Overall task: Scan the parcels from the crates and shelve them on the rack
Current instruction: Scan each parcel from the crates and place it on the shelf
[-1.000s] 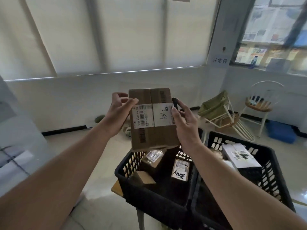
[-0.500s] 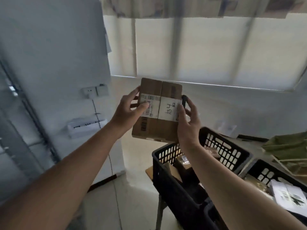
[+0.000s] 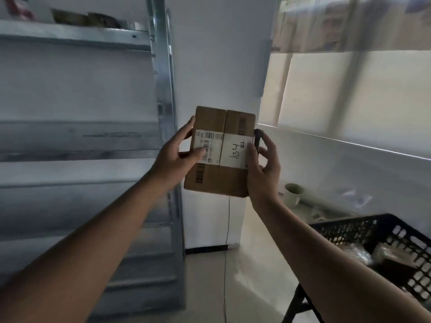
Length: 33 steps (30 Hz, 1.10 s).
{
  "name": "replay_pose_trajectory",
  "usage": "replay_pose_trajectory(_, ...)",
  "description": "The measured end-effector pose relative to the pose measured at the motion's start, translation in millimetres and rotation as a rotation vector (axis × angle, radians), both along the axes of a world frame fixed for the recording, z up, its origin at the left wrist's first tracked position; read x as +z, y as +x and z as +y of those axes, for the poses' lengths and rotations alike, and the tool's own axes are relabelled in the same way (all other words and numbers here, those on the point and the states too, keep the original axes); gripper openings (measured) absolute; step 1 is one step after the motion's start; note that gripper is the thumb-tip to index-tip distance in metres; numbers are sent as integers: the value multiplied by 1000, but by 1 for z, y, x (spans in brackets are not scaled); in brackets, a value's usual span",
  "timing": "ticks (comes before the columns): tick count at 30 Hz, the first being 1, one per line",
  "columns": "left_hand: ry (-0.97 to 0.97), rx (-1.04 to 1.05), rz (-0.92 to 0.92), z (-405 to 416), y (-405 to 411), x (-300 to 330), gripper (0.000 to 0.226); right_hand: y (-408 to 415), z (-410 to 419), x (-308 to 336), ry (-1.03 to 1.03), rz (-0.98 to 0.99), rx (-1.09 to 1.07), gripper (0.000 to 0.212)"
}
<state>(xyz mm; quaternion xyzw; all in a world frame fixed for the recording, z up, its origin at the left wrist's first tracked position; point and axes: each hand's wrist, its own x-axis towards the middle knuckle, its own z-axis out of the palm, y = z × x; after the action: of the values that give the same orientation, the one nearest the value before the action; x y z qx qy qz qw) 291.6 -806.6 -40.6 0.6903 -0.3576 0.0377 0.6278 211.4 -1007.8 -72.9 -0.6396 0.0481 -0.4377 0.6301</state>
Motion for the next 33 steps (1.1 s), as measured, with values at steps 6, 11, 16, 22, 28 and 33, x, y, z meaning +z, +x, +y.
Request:
replay_pose_trajectory(6,16,202,-39,149,1,2,75,34,134,6,-21,22,137,41)
replay_pose_trajectory(11,28,334,-39,248,9,0,73,64,232,7,-6,70,270,44)
replay_pose_trajectory(16,11,465,-23,328,30,-6,74,106,313,12,-29,125,351,40)
replay_pose_trajectory(22,79,683,-46,409,85,-10,74,187,399,14,-43,101,473,39)
replay_pose_trajectory(28,131,876,-67,483,151,-9,79,280,482,15,-65,91,568,48)
replay_pose_trajectory(33,125,983,-48,545,187,-6,79,337,553,18,-108,100,634,50)
